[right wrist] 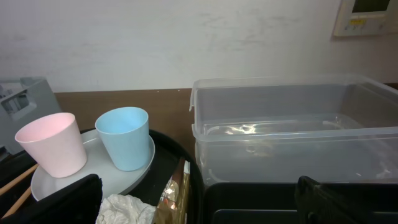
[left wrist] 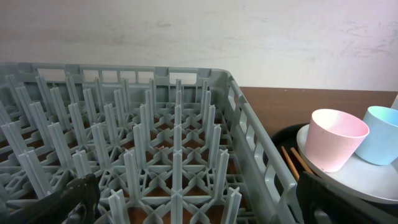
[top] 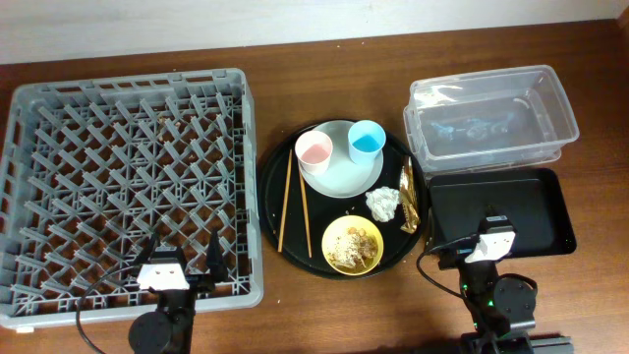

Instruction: Sort waste into correct bins and load items into the dishwasher rack

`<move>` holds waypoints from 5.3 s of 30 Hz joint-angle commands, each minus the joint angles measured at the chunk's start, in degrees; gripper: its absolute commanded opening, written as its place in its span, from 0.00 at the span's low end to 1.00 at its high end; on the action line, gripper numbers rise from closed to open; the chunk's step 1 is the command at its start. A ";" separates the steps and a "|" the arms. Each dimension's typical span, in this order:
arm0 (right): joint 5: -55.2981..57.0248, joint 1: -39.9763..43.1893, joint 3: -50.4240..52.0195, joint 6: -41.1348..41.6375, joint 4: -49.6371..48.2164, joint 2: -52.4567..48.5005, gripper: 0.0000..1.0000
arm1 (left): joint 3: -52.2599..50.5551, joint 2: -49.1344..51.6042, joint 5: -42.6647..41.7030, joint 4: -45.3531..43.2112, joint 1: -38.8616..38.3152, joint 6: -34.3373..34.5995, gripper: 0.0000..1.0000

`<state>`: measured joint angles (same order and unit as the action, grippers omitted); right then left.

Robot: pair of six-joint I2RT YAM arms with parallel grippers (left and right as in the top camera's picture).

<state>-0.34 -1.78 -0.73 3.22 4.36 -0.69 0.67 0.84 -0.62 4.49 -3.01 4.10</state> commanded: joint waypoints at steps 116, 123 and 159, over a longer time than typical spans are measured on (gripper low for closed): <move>-0.50 0.35 0.42 0.48 0.13 0.33 0.99 | 37.64 17.11 -9.60 27.26 -0.22 0.52 0.99; -0.50 0.35 0.42 0.48 0.13 0.33 0.99 | 75.76 56.22 -18.08 57.99 -0.22 -3.93 0.99; -0.50 0.35 0.42 0.48 0.13 0.33 0.99 | 86.90 114.92 5.64 55.28 -27.61 14.71 0.37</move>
<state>-0.51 -1.78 -0.73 3.25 4.36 -0.69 87.00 113.99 3.99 60.14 -30.74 17.89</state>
